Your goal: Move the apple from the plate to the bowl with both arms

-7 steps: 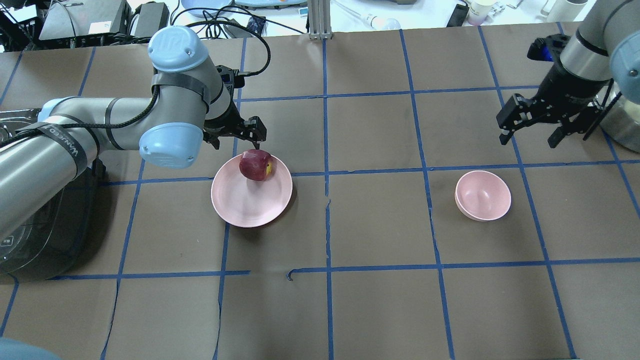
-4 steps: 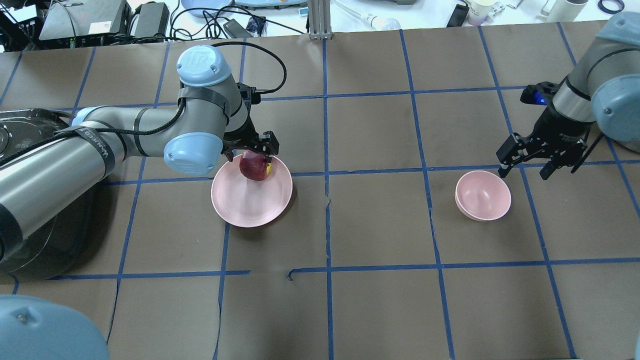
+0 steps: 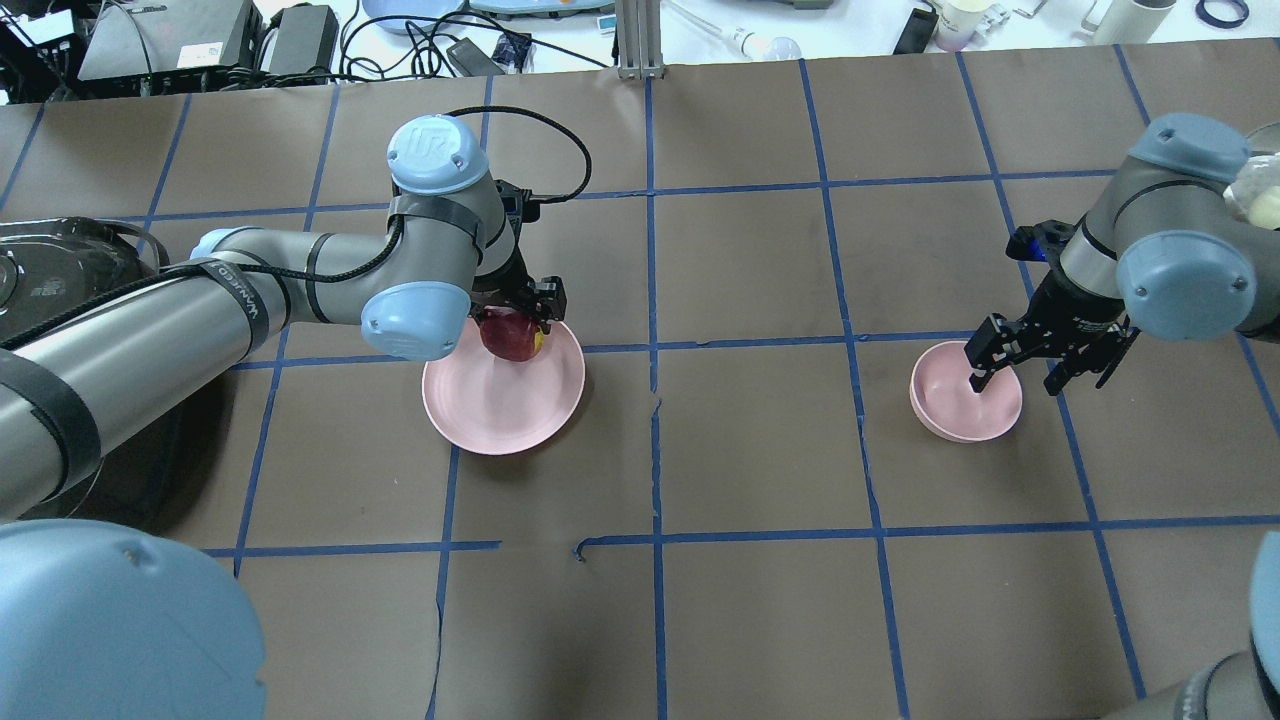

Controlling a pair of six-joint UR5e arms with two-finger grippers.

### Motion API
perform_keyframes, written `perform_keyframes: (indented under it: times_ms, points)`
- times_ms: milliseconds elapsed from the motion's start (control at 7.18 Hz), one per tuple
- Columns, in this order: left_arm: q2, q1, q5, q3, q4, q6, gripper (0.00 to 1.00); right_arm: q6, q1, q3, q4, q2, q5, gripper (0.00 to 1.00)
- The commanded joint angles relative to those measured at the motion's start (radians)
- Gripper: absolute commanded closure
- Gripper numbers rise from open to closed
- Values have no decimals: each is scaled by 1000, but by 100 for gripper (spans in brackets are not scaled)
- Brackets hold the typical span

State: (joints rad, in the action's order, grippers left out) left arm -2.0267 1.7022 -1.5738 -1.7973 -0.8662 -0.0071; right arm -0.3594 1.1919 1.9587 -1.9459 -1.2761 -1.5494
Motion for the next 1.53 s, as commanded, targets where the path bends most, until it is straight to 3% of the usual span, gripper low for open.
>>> perform_keyframes:
  times_ms: [0,139,557,835,1114,1392]
  points:
    - [2,1,-3,-1,12,9,65,19,0,14,-1,4,-1,89]
    - [23,2,-3,2,12,1,68,19,0,14,7,3,-9,100]
    - [87,24,-8,9,-29,-11,70,30,1,6,50,-12,5,100]
    - [140,19,-34,22,-74,-10,71,126,29,2,110,-40,145,100]
    - [164,4,-55,32,-105,-1,71,341,258,-10,93,-37,180,100]
    - [177,17,-45,38,-119,-13,74,373,336,9,4,-16,183,100]
